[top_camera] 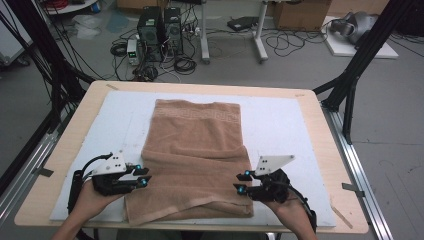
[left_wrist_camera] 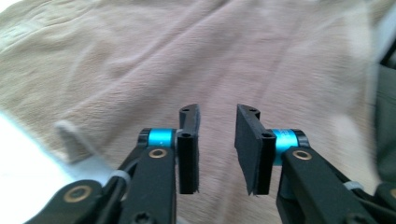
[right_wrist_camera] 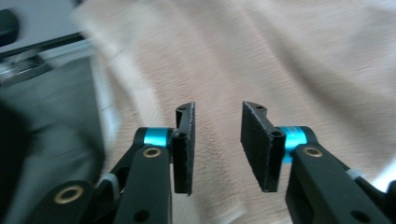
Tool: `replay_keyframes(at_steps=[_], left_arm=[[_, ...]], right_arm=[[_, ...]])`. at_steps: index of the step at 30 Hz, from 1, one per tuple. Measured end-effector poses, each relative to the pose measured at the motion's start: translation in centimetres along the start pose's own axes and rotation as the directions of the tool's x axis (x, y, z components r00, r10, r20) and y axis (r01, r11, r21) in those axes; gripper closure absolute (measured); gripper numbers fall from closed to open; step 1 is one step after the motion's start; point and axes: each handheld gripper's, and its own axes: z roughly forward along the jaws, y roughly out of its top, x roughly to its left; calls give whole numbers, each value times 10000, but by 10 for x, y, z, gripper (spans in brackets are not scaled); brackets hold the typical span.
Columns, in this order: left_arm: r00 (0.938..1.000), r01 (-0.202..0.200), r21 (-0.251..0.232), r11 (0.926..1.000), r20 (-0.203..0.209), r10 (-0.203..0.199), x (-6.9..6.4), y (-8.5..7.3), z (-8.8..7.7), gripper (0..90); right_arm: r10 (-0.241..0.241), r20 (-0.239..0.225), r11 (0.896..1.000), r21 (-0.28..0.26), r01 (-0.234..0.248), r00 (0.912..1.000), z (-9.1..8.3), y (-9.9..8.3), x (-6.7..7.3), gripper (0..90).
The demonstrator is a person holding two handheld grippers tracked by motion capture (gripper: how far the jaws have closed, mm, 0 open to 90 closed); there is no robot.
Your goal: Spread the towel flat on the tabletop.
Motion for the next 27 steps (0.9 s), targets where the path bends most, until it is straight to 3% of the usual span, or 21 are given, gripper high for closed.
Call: replay_keyframes(at_steps=[2,4,6,8,10,11,12,14,16,17,21,27], left_arm=[[9997,46,315,9995,-251,-38,5,-2,8,698],[9997,67,589,9982,-257,-52,8,-3,16,698],[9999,41,924,9957,-140,-28,9,-4,23,697],[9999,68,1282,9917,90,-80,9,-6,29,680],[9970,246,1773,9839,682,-372,9,-10,36,623],[9959,313,1814,9829,774,-460,9,-13,38,581],[9971,274,1582,9870,651,-381,8,-16,37,563],[9987,336,1215,9920,349,-381,6,-21,36,621],[9983,311,976,9947,459,-357,3,-24,35,740],[9986,195,981,9950,478,-243,1,-24,35,802],[9993,-114,960,9953,375,78,-7,-22,29,852],[9977,-535,542,9971,452,511,-28,-22,0,855]], right_arm=[[6,671,10000,61,-10,9977,7,-2,-12,662],[152,887,9995,273,-177,9959,19,-7,-23,661],[478,626,9976,473,-508,9969,32,-14,-31,649],[466,390,9952,841,-498,9982,43,-19,-32,610],[648,207,9910,1163,-667,9977,51,-23,-31,538],[873,175,9858,1425,-889,9960,56,-26,-32,533],[909,245,9865,1346,-934,9956,58,-27,-32,557],[880,517,9878,1241,-938,9948,58,-29,-30,619],[787,485,9889,1227,-841,9957,58,-29,-30,732],[874,235,9878,1274,-897,9959,58,-28,-30,829],[623,-139,9881,1420,-597,9980,57,-23,-24,850],[385,-277,9961,810,-362,9989,32,-19,4,849]])
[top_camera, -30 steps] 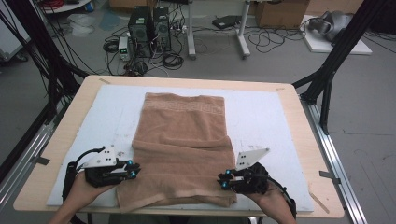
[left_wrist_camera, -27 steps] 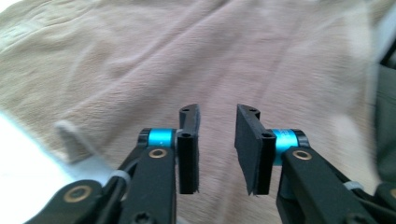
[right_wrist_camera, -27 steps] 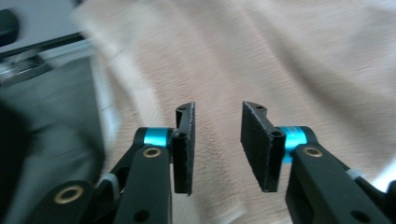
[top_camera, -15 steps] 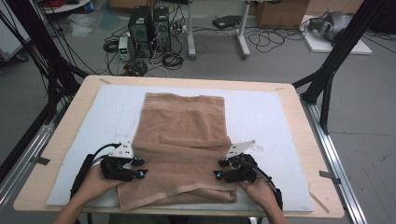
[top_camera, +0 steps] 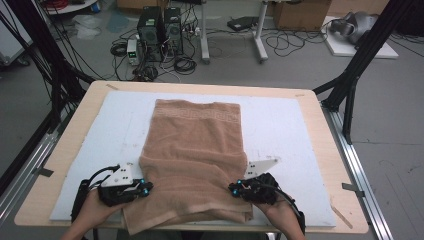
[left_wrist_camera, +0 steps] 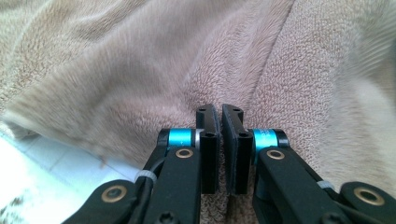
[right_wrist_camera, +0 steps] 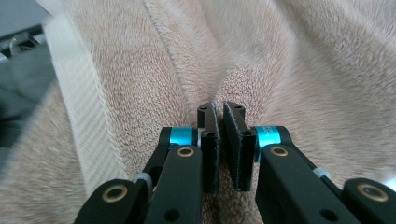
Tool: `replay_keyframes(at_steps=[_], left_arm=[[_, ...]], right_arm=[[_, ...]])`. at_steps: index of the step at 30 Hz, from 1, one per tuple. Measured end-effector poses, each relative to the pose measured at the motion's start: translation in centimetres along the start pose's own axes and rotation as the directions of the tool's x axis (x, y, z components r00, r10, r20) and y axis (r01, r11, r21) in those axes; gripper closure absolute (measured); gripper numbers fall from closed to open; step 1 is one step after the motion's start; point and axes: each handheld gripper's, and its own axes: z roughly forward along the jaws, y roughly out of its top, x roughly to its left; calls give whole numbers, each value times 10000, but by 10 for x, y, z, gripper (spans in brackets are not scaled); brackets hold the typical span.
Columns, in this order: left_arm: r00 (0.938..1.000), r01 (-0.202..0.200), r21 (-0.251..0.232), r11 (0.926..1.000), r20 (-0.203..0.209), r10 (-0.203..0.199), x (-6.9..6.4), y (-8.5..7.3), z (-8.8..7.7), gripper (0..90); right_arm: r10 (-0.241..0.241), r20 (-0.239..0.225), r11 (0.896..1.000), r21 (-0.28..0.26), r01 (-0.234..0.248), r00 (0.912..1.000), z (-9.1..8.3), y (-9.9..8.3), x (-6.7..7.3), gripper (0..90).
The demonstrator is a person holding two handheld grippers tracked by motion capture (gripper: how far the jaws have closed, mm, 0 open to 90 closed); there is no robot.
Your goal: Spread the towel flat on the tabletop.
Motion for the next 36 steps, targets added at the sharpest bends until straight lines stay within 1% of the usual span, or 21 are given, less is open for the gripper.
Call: replay_keyframes(at_steps=[1,3,4,5,6,7,9,10,12,13,14,16,18,20,21,23,26,28,32,34,36], left_arm=[[10000,-40,-72,10000,11,40,-5,0,-5,855],[9998,-182,-125,9998,61,183,-16,0,-15,854],[9996,-260,-173,9995,145,263,-21,0,-19,853],[9992,-343,-201,9992,220,348,-25,0,-23,846],[9991,-320,-208,9993,254,325,-28,-1,-28,811],[9994,-239,-266,9994,229,245,-28,-1,-31,739],[9998,-55,-465,9989,182,64,-28,-1,-35,693],[9999,-26,-480,9988,152,33,-27,-1,-35,693],[9999,34,-366,9993,104,-31,-23,-3,-30,671],[9999,111,-326,9994,124,-107,-21,-4,-27,663],[9997,177,-317,9993,171,-172,-20,-5,-23,644],[9994,236,-249,9994,261,-230,-18,-7,-16,630],[9995,211,-162,9996,222,-208,-16,-7,-8,625],[9995,255,-142,9996,186,-252,-13,-6,-2,625],[9993,299,-145,9994,234,-296,-11,-6,0,625],[9995,216,-161,9996,253,-212,-10,-4,4,625],[9997,178,-110,9998,158,-176,-10,-2,8,621],[9998,190,-97,9998,79,-189,-8,-2,9,620],[9997,215,-78,9997,-79,-216,-4,0,11,624],[9996,206,-89,9997,-168,-207,-1,1,12,624],[9993,304,-270,9992,-221,-310,1,3,12,619]], right_arm=[[-74,33,9999,-102,74,10000,-6,0,5,849],[-210,-109,9995,-255,207,9997,-15,-1,17,841],[-230,-152,9994,-269,226,9996,-19,-2,23,818],[-335,-158,9989,-342,330,9993,-23,-2,27,749],[-255,-196,9987,-442,246,9995,-26,-2,30,689],[-208,-285,9981,-584,191,9994,-30,-1,32,686],[-361,-70,9969,-703,355,9993,-34,0,34,675],[-359,-49,9970,-687,354,9993,-34,0,35,666],[-434,8,9972,-612,433,9991,-30,-1,33,644],[-444,-58,9980,-460,441,9990,-27,-2,31,630],[-486,5,9983,-321,486,9988,-23,-2,30,614],[-527,-98,9980,-354,523,9986,-21,-4,30,611],[-584,-108,9978,-314,581,9982,-19,-5,31,600],[-511,-87,9985,-210,509,9987,-17,-7,28,593],[-398,-20,9989,-253,398,9992,-17,-8,27,586],[-285,19,9989,-369,285,9996,-19,-9,23,580],[-299,283,9981,-533,314,9991,-25,-11,23,580],[-276,157,9974,-656,286,9995,-29,-13,26,591],[-659,199,9956,-652,671,9976,-30,-17,34,612],[-555,315,9964,-630,574,9980,-28,-19,32,612],[-386,437,9965,-728,417,9983,-28,-18,28,612]])
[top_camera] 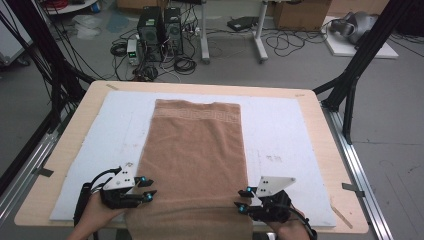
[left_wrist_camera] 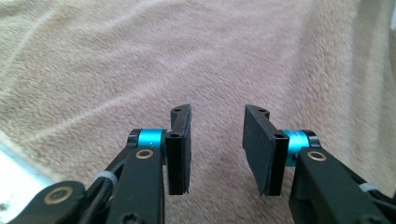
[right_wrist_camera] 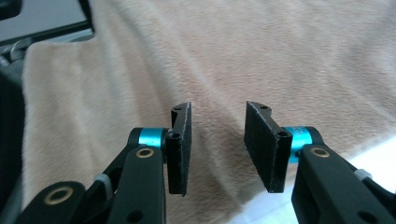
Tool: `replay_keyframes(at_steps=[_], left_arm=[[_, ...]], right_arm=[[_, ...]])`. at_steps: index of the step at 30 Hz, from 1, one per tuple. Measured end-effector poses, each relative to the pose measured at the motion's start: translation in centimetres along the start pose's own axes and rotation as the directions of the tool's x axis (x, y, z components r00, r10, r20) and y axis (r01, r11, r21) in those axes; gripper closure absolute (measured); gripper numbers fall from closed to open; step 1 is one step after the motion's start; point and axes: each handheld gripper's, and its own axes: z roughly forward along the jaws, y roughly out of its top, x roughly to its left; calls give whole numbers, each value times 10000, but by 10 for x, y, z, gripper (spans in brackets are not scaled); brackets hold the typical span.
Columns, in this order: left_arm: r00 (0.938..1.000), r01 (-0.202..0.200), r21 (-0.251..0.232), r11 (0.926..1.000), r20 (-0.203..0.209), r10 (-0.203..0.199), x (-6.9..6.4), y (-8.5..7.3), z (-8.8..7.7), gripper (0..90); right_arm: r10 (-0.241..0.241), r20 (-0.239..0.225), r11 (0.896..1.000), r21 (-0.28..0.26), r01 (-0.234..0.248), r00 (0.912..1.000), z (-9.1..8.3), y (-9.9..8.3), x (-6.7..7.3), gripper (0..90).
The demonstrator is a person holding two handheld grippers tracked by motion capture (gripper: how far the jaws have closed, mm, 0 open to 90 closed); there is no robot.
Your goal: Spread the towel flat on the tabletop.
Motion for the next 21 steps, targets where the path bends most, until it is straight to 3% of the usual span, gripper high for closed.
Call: replay_keyframes(at_steps=[3,8,14,17,19,20,21], left_arm=[[10000,57,-173,9998,-41,-58,3,4,1,622],[9996,150,-2,9999,-257,-150,12,7,9,622],[9965,374,879,9954,-783,-305,26,1,23,631],[9971,469,740,9962,-630,-422,28,-1,26,712],[9970,277,775,9966,-738,-220,28,-1,25,808],[9967,272,781,9966,-781,-211,27,0,26,844],[9967,246,803,9965,-791,-183,28,1,27,858]], right_arm=[[67,65,9998,-197,-66,10000,-1,5,-7,612],[266,171,9993,-286,-261,9995,3,14,-28,615],[565,882,9965,564,-616,9945,31,12,-58,601],[732,826,9912,1040,-816,9939,47,8,-68,592],[864,617,9878,1246,-935,9943,57,7,-71,663],[727,707,9894,1204,-808,9948,57,7,-72,728],[881,532,9877,1251,-941,9947,57,8,-74,832]])
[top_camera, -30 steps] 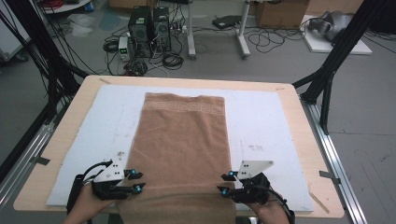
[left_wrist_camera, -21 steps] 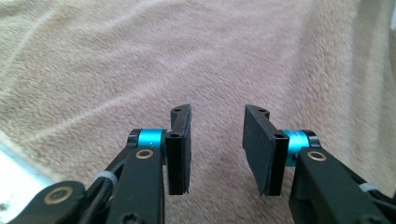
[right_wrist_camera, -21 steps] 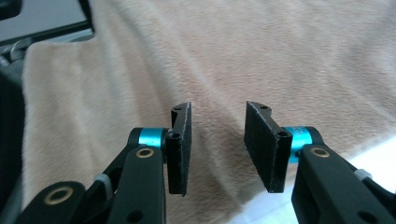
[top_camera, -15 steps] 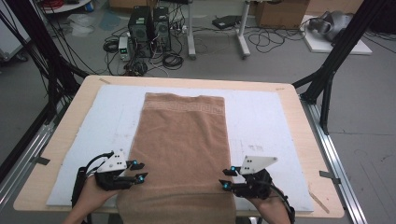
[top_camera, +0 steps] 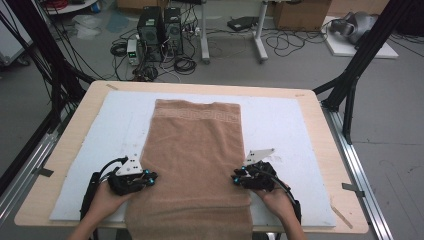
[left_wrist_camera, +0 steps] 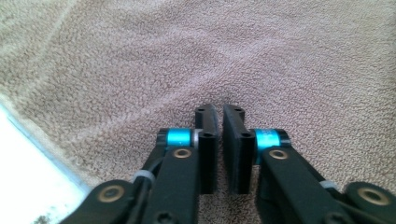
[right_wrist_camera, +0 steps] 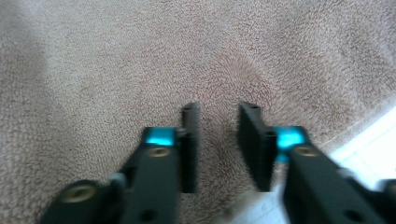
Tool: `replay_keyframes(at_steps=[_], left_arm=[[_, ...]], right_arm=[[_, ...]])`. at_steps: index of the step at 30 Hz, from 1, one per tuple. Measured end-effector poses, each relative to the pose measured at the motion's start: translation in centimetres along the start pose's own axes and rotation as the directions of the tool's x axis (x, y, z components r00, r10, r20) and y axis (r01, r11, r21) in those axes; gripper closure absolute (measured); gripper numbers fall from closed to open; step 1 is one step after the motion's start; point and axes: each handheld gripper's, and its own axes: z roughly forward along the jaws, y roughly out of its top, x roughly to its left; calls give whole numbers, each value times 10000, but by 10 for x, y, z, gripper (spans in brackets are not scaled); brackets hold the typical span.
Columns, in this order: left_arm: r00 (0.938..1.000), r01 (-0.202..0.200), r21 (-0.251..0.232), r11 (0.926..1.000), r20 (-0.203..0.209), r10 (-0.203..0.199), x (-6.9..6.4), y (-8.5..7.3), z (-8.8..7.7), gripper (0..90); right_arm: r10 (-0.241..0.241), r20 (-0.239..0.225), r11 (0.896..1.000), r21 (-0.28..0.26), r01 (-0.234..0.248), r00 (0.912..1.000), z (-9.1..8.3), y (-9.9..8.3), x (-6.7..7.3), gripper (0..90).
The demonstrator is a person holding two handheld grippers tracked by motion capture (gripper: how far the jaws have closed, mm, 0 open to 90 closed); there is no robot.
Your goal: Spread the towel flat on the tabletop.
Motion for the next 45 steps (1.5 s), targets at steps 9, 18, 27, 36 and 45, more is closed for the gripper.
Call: replay_keyframes(at_steps=[9,18,27,36,45], left_arm=[[9858,830,-882,9926,-1383,-947,21,11,6,893],[9902,968,-1247,9875,-879,-1081,23,16,-5,766],[9997,230,-1136,9933,51,-226,-25,-11,-25,661],[9931,-476,-393,9981,1050,515,-53,-26,-27,573],[9935,-1050,-388,9937,391,1065,-66,-24,-26,852]], right_arm=[[100,1287,9995,-302,-61,9916,-2,18,-15,860],[366,1388,9941,-1061,-219,9896,-17,15,-16,681],[-527,180,9935,-999,542,9984,-40,-12,43,603],[-1263,-519,9919,-159,1257,9906,-29,-25,68,639],[-1112,-679,9936,-270,1096,9915,-17,-29,69,857]])
